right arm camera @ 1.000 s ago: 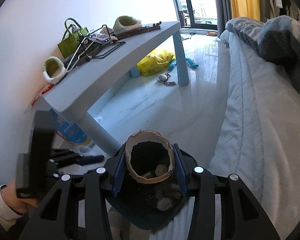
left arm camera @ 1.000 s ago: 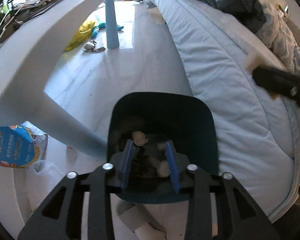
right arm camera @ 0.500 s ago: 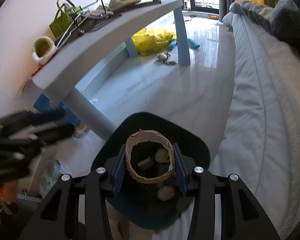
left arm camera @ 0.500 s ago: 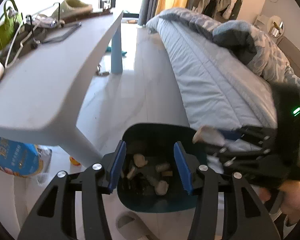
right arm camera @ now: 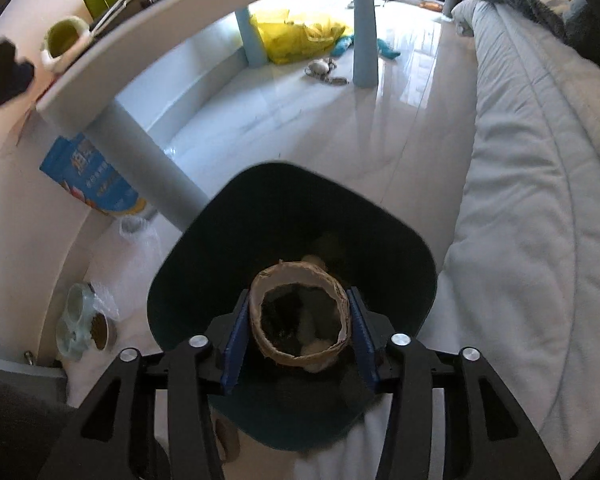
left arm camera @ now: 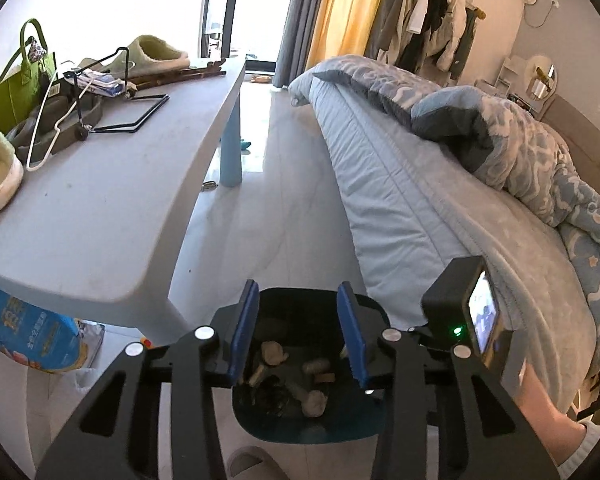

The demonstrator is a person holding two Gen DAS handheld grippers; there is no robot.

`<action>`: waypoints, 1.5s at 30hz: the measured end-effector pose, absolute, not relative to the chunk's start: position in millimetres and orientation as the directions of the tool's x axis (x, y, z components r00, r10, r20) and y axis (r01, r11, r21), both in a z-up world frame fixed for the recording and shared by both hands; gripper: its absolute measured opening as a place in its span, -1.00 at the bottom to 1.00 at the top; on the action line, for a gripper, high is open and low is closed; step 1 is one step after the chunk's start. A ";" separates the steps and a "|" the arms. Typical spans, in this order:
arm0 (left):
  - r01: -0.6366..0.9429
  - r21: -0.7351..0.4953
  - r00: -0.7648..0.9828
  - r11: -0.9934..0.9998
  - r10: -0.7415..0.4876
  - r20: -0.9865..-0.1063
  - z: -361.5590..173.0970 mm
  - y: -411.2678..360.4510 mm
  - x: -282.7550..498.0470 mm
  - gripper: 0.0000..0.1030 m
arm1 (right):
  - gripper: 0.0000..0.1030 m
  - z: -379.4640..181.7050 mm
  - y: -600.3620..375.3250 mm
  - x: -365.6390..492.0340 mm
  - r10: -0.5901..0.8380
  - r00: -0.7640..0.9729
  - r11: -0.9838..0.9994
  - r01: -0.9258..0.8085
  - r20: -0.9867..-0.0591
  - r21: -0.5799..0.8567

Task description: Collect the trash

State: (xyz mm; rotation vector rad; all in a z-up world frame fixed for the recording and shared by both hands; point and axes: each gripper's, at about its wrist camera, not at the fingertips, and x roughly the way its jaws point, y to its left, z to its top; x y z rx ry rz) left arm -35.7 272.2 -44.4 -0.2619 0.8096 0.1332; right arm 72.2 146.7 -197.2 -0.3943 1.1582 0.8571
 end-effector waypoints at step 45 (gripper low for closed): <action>-0.224 0.054 0.845 0.973 0.221 -0.487 64.7 137.1 -129.0 0.94 | 0.94 40.0 -175.5 -25.8 0.388 0.746 0.908 -0.410 -0.541 0.087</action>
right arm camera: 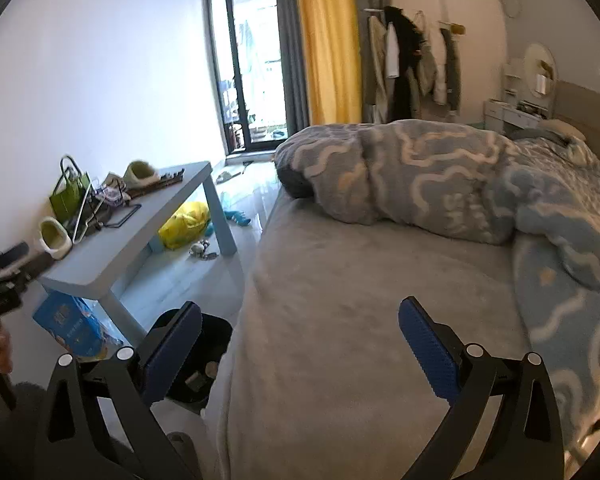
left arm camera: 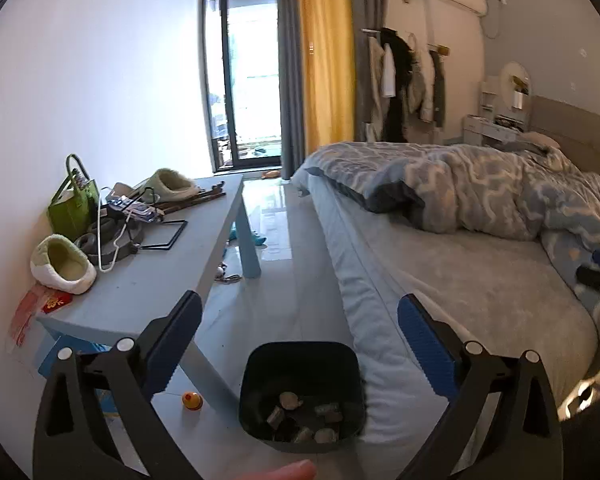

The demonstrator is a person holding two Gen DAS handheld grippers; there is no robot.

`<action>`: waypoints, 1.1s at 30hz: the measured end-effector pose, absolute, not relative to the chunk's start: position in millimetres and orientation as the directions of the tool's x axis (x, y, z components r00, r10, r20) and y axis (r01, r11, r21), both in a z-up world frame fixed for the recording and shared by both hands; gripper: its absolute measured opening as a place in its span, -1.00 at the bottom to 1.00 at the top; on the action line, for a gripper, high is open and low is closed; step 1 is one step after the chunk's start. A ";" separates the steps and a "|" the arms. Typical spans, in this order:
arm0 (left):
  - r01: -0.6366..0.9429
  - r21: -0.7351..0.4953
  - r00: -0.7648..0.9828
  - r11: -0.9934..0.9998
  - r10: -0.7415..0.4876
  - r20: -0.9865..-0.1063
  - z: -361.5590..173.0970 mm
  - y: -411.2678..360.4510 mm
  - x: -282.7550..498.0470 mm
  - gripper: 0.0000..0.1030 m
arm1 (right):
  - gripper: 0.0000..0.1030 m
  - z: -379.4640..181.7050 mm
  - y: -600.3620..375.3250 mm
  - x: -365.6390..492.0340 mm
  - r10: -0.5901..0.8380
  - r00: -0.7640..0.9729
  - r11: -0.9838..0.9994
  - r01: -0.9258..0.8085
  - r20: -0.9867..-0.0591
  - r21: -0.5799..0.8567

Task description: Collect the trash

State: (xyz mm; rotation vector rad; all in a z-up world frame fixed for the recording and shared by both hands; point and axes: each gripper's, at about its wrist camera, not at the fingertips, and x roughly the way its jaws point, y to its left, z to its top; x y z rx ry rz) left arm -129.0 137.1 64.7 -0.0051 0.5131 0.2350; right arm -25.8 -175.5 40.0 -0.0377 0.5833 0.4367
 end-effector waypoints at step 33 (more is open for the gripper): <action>-0.220 0.012 0.829 0.976 0.193 -0.525 39.1 114.3 -183.8 0.94 | 0.94 29.2 -261.2 -130.9 0.353 0.818 0.924 -0.381 -0.454 0.031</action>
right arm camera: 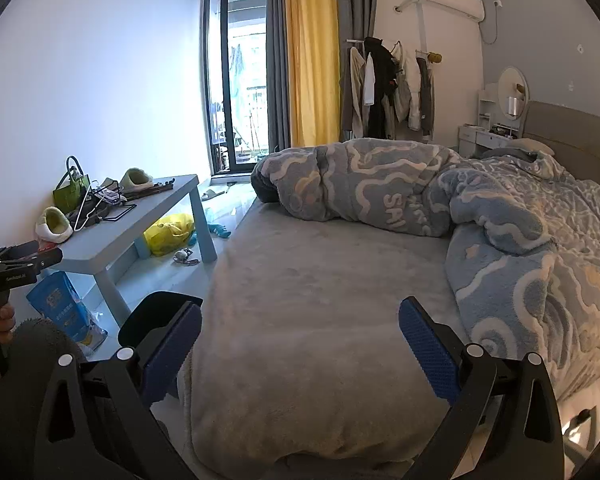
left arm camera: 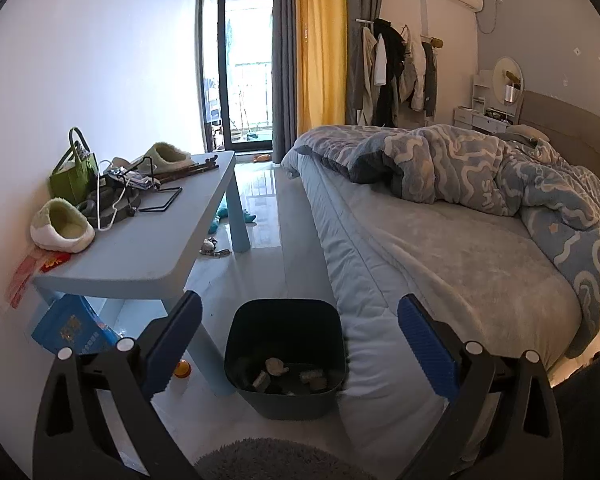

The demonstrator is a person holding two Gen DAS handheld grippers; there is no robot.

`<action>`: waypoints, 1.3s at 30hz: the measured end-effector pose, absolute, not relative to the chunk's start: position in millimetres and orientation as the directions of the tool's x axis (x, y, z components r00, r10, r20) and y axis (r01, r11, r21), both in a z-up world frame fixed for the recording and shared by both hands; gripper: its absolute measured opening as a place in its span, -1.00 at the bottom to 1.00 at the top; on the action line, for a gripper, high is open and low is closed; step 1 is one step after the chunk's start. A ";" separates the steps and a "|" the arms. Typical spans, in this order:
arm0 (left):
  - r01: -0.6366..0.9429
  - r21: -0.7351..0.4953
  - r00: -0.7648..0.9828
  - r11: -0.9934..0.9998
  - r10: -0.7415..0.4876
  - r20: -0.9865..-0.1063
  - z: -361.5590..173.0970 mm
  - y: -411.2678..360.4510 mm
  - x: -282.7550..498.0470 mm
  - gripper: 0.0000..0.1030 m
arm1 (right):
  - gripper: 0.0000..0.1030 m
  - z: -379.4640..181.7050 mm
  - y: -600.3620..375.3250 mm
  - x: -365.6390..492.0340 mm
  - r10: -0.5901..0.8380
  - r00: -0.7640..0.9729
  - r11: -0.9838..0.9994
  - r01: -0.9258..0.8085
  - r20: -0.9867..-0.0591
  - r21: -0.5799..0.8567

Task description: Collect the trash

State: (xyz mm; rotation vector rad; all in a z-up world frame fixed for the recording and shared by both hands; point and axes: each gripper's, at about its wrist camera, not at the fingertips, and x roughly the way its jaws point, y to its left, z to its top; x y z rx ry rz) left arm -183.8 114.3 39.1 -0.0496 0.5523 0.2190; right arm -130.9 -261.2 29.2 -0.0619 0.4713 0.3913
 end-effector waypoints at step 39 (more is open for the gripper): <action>-0.214 0.050 0.831 0.976 0.209 -0.516 38.4 102.8 -179.6 0.94 | 0.94 29.1 -267.7 -128.8 0.359 0.820 0.924 -0.380 -0.446 0.046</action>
